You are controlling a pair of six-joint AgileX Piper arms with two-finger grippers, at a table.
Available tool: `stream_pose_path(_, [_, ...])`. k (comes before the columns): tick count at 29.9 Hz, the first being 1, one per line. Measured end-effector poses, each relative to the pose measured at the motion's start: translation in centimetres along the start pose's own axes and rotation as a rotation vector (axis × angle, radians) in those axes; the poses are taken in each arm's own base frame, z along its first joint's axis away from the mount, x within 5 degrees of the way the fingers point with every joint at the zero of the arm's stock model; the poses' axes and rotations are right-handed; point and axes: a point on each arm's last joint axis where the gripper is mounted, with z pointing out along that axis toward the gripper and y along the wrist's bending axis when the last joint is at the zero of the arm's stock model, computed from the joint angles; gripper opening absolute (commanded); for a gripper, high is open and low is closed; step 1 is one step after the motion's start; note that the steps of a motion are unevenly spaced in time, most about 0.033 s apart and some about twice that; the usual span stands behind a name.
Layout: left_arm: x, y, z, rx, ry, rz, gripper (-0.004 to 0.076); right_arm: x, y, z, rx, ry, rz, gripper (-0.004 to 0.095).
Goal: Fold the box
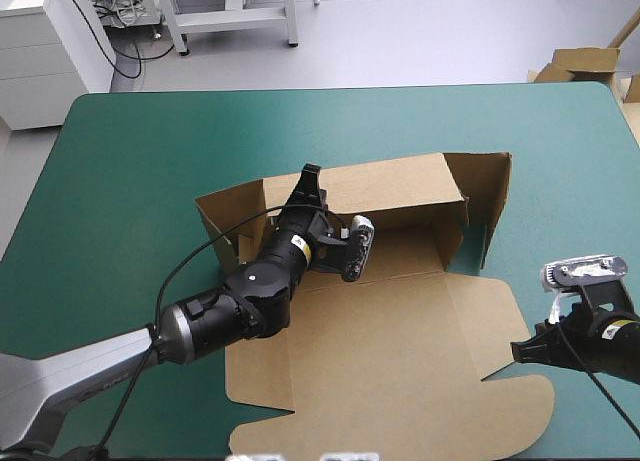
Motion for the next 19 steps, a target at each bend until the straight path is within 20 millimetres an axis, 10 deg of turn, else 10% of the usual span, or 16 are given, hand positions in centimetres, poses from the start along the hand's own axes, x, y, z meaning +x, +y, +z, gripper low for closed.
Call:
stream_pose_path(12, [0.2, -1.4, 0.2, -0.044, 0.005, -0.019, -0.0008, -1.5, -0.3, -0.1, 0.035, -0.166, 0.011, 0.0260])
stream_pose_path(19, [0.2, -1.4, 0.2, -0.044, 0.004, -0.019, -0.0008, -1.6, -0.3, -0.2, 0.030, -0.182, 0.019, 0.0484])
